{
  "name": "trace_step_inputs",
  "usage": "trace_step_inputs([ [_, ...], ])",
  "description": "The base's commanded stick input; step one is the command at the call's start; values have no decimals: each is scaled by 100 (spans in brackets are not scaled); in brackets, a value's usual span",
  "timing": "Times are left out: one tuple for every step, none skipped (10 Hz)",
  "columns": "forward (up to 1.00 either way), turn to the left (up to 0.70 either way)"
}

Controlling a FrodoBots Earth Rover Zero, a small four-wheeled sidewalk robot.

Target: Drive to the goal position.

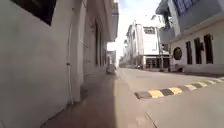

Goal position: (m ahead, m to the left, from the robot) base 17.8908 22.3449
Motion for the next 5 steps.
trace_step_inputs([
  [100, 0],
  [100, 0],
  [100, -3],
  [100, -34],
  [100, -40],
])
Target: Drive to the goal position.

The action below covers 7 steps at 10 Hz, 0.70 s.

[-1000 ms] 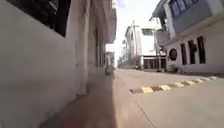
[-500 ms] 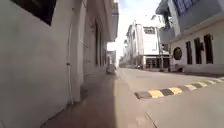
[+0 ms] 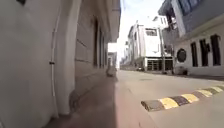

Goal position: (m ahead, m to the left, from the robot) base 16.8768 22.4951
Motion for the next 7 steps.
trace_step_inputs([
  [100, -40],
  [100, -40],
  [100, -20],
  [100, 0],
  [100, 0],
  [100, 0],
  [100, 0],
])
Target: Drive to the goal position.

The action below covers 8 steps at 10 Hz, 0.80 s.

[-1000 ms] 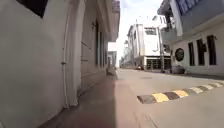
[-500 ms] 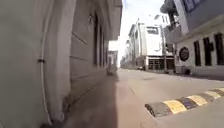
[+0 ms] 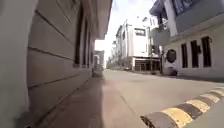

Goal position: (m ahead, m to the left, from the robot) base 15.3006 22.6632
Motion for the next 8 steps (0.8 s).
trace_step_inputs([
  [100, 0],
  [100, 0],
  [100, 0],
  [100, 0],
  [100, 0],
  [100, 0],
  [100, 0],
  [100, -28],
])
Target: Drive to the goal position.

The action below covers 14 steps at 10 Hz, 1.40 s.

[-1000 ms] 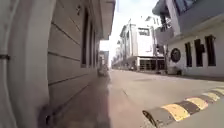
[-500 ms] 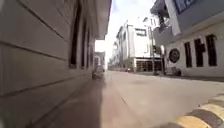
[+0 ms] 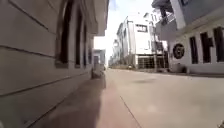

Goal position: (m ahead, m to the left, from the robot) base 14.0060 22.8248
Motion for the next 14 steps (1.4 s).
trace_step_inputs([
  [100, -40],
  [100, -40],
  [100, -40],
  [100, -40],
  [100, -40],
  [100, -40],
  [100, -22],
  [100, 0],
  [100, 0],
  [100, 0],
  [100, 0],
  [100, 0],
  [100, 0],
  [100, 0],
])
